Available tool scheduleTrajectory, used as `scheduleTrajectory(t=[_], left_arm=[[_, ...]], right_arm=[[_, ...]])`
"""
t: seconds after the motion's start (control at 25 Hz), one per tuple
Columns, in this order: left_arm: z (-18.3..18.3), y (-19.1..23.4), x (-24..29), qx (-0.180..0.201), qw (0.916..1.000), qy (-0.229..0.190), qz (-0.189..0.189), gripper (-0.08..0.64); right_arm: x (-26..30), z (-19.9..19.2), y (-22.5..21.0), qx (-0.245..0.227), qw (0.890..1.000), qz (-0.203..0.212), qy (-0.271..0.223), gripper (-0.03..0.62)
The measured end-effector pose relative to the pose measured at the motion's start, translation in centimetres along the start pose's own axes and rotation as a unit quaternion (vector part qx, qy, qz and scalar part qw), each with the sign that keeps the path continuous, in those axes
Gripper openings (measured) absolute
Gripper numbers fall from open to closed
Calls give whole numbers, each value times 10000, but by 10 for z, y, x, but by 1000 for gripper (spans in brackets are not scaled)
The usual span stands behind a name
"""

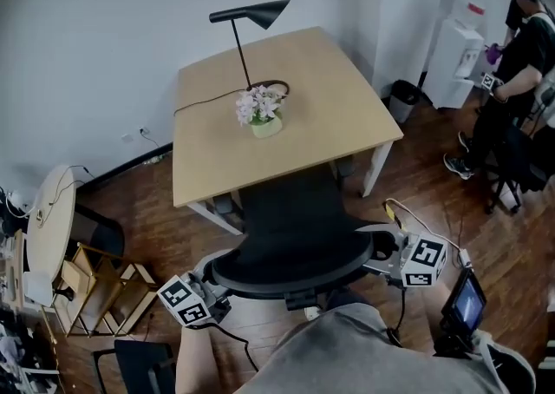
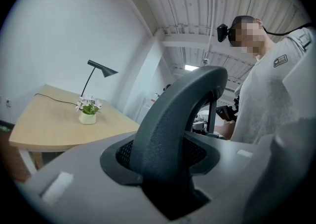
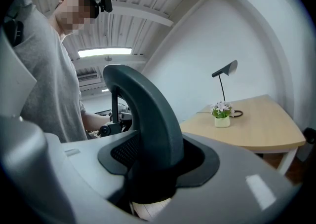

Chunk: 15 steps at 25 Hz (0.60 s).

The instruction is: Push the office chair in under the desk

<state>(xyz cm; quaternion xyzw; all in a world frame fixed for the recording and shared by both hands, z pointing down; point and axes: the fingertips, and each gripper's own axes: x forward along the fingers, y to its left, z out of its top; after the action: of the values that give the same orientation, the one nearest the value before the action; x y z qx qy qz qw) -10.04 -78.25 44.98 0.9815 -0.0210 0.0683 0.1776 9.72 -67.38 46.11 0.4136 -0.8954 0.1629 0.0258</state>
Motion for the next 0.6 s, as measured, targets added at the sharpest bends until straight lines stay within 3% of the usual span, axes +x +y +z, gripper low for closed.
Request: scheduleTrajectory(t=[0.6], left_arm=[[30,77,29,-75,9998,-43,194,198]], right_arm=[[46,28,-75,-10,9998,158,94,225]])
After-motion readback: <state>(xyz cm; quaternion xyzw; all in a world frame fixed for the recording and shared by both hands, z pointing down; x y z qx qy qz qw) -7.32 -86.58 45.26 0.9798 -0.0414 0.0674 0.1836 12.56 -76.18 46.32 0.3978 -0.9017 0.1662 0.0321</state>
